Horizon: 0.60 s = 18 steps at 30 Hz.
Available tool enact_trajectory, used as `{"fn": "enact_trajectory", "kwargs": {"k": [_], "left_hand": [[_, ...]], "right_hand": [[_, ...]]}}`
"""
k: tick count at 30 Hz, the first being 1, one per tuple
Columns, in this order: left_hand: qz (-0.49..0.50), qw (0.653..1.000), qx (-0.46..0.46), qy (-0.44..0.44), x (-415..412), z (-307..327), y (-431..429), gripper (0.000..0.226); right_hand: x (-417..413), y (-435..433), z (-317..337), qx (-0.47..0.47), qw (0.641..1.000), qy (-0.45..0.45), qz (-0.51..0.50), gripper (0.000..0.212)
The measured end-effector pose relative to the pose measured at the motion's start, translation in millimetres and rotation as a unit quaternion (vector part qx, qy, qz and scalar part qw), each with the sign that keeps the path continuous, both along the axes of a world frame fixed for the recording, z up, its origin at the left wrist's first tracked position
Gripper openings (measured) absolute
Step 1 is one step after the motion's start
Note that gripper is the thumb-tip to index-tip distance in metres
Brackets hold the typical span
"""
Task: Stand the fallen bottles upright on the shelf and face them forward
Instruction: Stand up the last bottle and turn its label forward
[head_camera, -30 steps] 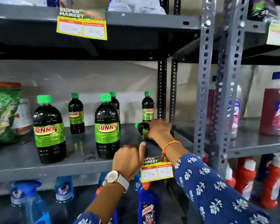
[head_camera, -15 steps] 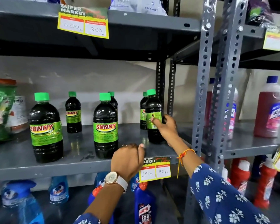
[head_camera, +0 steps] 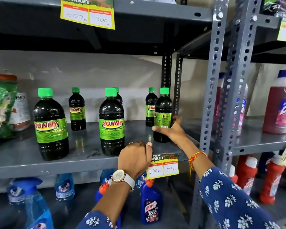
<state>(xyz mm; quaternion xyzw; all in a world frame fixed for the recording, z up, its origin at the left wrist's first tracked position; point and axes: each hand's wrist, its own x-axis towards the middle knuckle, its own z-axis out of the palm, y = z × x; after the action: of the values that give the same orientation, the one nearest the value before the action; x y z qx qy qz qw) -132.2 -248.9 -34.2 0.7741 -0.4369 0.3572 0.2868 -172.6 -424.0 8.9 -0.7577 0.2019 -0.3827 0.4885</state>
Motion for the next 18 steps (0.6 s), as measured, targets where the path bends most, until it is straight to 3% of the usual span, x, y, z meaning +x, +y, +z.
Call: {"fn": "enact_trajectory", "kwargs": {"k": [5,8,11,16,18], "left_hand": [[0.003,1.000,0.001,-0.010,-0.3,-0.3,0.3,0.037],[0.001,1.000,-0.006,-0.015,-0.8,-0.6,0.1,0.036],[0.000,1.000,-0.012,-0.016,-1.4,-0.9,0.0,0.039],[0.000,1.000,-0.012,-0.018,-1.7,-1.2,0.1,0.043],[-0.002,1.000,-0.012,-0.019,-1.7,-1.4,-0.2,0.043]], "right_hand": [[-1.2,-5.7,0.5,0.072,0.993,-0.034,0.082,0.055],[-2.0,-2.0,0.3,0.066,0.991,-0.027,0.113,0.066],[-3.1,0.2,-0.1,0.048,0.996,-0.026,0.077,0.078],[-3.0,-2.6,1.0,0.104,0.986,-0.046,0.120,0.046],[-3.6,-1.4,1.1,0.098,0.986,-0.038,0.127,0.051]]}}
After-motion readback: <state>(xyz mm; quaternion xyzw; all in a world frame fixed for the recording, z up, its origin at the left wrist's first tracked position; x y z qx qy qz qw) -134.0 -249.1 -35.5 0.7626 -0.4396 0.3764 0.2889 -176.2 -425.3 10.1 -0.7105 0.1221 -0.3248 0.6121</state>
